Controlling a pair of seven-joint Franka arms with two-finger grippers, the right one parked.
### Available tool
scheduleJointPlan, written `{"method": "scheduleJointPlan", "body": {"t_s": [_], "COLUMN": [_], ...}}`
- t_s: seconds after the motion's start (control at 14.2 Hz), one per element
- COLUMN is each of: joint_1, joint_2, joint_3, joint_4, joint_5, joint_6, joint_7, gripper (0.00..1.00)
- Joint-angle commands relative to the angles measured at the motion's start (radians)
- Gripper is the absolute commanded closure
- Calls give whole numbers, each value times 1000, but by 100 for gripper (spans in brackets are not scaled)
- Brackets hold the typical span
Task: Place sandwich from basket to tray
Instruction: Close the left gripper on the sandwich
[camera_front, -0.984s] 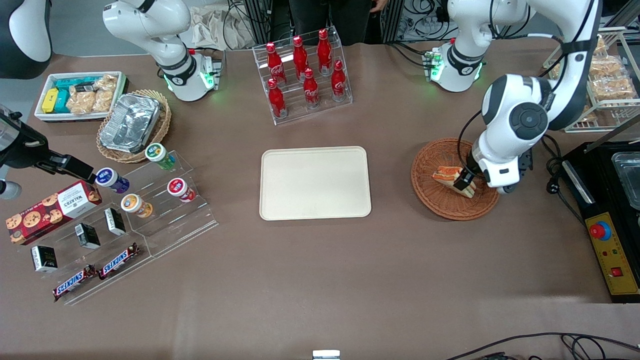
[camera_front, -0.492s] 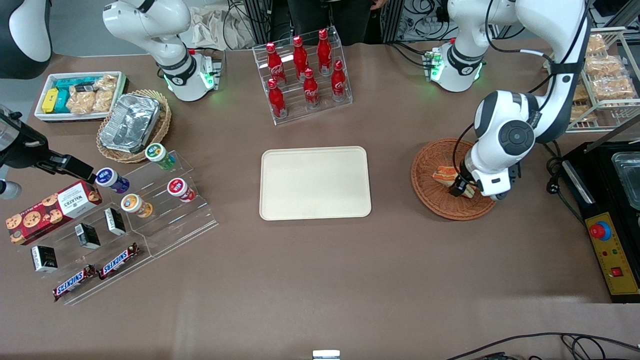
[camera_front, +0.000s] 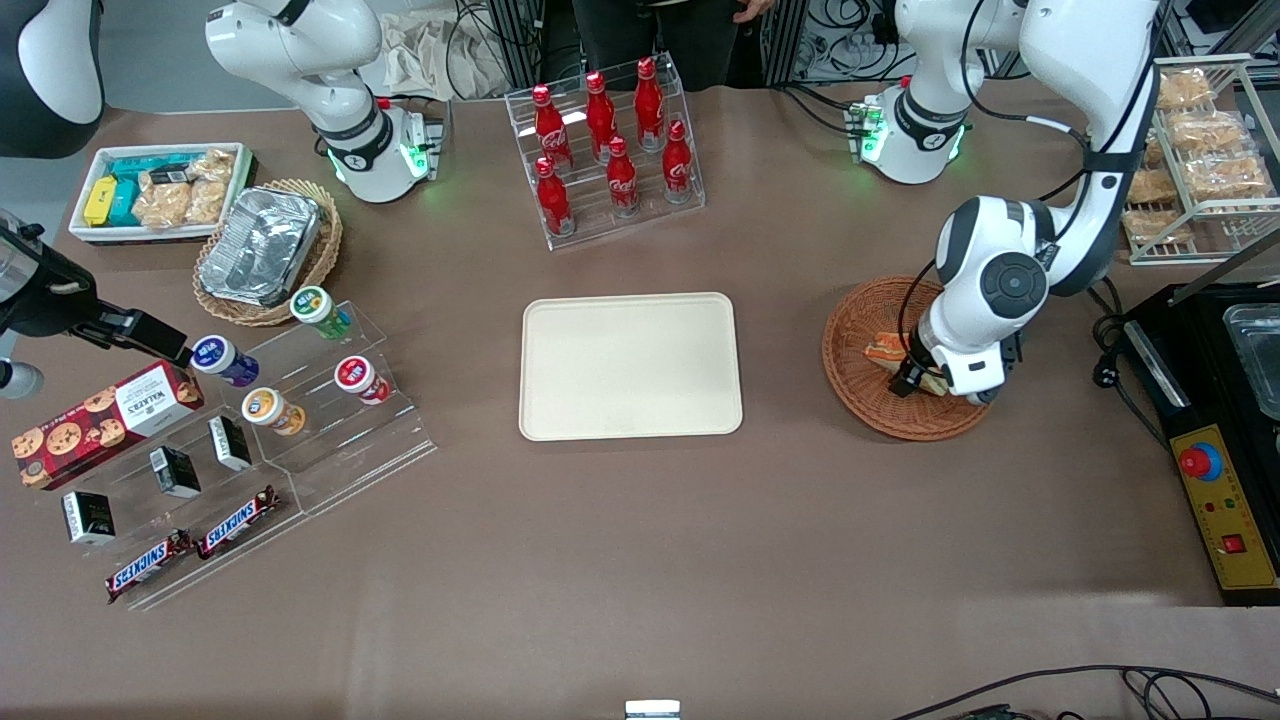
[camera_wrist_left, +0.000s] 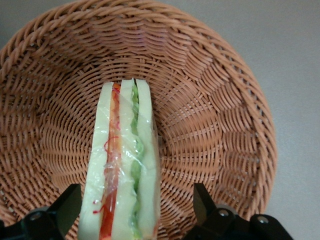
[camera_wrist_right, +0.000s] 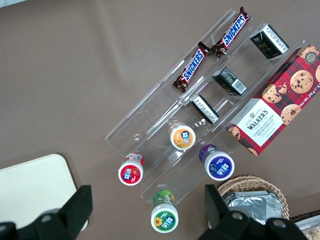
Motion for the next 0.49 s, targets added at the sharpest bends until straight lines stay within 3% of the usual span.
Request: {"method": "scheduleJointPlan", "body": {"t_s": [0.0,0.14,0.28,0.42], "joint_1": [-1,-2,-1,-1], "joint_2": [-10,-10,-16,-25], "joint_3": [4,4,4,4], "joint_4": [-20,-21,-41,-41], "joint_5": [16,19,19,20], "joint_6": [27,28,28,27], "joint_7": [-23,-23,-24,-12], "gripper": [30,57,100,100]}}
